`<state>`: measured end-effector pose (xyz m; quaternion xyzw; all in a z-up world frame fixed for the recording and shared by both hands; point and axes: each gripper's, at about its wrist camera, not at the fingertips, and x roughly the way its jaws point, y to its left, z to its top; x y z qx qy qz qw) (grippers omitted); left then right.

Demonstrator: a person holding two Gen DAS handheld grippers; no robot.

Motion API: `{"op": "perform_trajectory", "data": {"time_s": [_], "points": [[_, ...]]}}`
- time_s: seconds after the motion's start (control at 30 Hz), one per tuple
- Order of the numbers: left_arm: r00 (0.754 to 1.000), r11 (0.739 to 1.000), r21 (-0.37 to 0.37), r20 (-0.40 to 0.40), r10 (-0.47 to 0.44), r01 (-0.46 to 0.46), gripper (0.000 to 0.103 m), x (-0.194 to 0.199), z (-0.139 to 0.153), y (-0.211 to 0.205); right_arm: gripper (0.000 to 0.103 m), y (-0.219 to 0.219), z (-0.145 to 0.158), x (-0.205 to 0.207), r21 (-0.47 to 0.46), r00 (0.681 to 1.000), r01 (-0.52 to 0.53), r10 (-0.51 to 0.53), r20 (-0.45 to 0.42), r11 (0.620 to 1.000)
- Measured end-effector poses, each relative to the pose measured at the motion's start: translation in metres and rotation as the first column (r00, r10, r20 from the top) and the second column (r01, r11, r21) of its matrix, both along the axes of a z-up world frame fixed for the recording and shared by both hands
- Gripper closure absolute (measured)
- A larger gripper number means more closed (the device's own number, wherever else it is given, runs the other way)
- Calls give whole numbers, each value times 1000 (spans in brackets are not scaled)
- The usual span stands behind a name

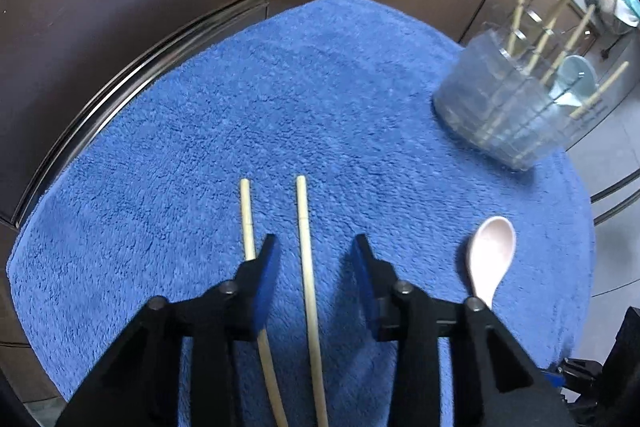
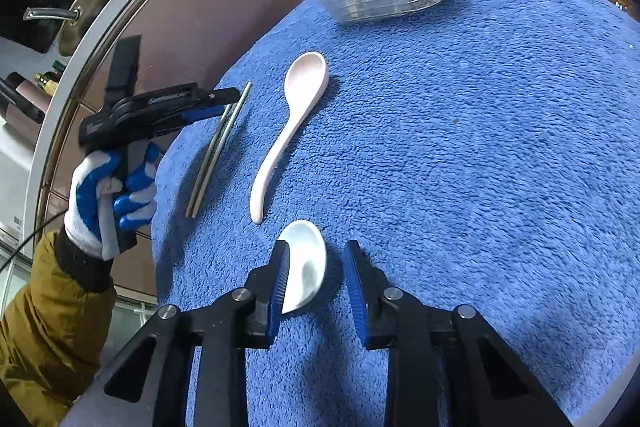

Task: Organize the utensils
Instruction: 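Grasp a chopstick with the left tool while the right tool grasps a white spoon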

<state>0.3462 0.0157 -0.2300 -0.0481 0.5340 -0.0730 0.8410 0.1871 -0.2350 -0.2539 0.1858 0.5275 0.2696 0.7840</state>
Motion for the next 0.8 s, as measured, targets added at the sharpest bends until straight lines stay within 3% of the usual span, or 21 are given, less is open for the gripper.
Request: {"op": "perform_trajectory", "data": {"time_s": [0.17, 0.33, 0.47, 0.8], "points": [[999, 1000, 9, -29, 14, -14, 80, 10, -7, 0, 85, 1, 0, 3, 3, 1000, 3, -3, -2, 1000], [1000, 1000, 22, -19, 17, -16, 98, 9, -9, -8, 92, 0, 0, -1, -18, 1000, -4, 4, 6, 1000], [1000, 1000, 3, 16, 6, -6, 98, -4, -4, -12, 97, 0, 3, -3, -22, 1000, -6, 6, 19, 1000], [987, 1000, -2, 161, -24, 25, 98, -57, 36, -23, 97, -12, 23, -27, -29, 997, 22, -20, 71, 999]]}}
